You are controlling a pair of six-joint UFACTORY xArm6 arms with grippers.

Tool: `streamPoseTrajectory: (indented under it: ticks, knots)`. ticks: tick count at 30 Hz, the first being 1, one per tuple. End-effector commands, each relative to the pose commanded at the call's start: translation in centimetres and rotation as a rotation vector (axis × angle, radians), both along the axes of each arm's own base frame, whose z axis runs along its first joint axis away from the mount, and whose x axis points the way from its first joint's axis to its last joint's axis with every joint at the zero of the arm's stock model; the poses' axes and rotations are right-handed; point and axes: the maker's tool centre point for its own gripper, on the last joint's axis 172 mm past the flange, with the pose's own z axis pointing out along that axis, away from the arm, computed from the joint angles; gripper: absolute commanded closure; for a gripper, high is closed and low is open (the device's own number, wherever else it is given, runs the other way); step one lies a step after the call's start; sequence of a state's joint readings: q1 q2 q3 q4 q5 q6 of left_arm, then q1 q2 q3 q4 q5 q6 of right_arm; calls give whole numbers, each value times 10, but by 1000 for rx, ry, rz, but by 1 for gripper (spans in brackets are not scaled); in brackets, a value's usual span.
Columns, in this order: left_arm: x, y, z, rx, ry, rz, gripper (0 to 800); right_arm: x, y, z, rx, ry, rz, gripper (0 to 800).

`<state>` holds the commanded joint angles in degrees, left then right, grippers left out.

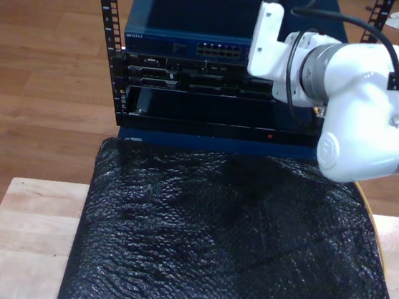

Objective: Grab the cable and plug it in

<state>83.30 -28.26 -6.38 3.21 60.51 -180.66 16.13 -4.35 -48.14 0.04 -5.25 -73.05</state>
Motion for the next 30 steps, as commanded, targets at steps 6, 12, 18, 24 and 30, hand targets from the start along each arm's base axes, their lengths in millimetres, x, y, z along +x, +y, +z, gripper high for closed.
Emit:
streamPoseTrajectory:
  ticks: [6, 12, 18, 24, 30]
  knots:
    - [0, 0, 0, 0, 0, -2, 0, 0, -2, -6, 14, -52, -2, 799]
    - [0, 0, 0, 0, 0, -2, 0, -4, -4, -3, 33, -121, -3, 799]
    - [0, 0, 0, 0, 0, 0, 0, -13, -4, 1, 42, -163, 1, 800]
    - [0, 0, 0, 0, 0, -2, 0, -21, -6, 14, 20, -200, 18, 800]
    - [0, 0, 0, 0, 0, 0, 0, -33, -12, 23, -16, -297, 40, 800]
